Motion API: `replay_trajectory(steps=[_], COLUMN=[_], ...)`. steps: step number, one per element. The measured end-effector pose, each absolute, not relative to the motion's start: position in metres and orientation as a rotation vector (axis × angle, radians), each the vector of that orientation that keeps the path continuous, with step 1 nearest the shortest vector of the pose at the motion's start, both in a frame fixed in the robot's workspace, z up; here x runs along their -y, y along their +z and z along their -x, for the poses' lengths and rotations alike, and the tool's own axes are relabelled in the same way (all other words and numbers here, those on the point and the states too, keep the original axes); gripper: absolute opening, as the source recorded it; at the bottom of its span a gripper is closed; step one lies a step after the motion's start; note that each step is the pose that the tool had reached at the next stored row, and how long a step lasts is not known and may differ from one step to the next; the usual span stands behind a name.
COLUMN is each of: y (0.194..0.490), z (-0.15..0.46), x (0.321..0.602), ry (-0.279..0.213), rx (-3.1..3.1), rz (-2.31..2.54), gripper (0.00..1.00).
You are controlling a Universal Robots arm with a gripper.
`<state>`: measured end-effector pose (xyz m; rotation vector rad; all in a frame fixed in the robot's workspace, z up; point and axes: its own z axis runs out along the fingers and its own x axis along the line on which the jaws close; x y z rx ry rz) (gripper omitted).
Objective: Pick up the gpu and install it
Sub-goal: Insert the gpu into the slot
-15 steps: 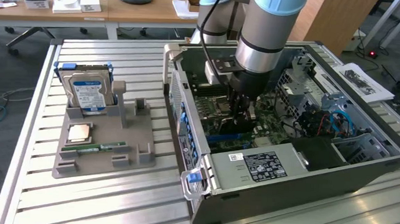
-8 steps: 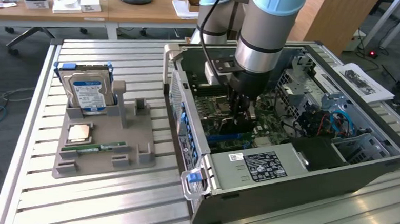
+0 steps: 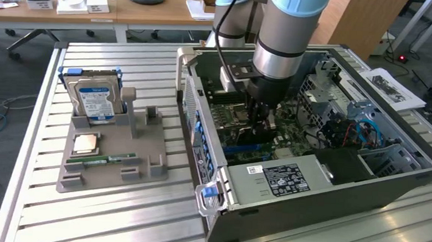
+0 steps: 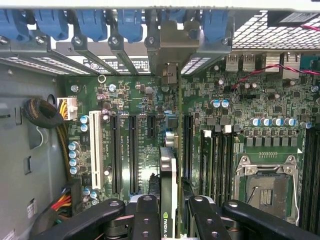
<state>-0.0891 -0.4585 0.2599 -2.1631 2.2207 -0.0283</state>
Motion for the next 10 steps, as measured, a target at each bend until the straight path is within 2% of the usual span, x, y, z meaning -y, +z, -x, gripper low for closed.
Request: replay_trajectory(steps=[10], y=[0.2586], z=[0.0897], x=[0.4585], ry=[-0.040], rx=[-2.215], rz=[2.158], gripper=[0.27])
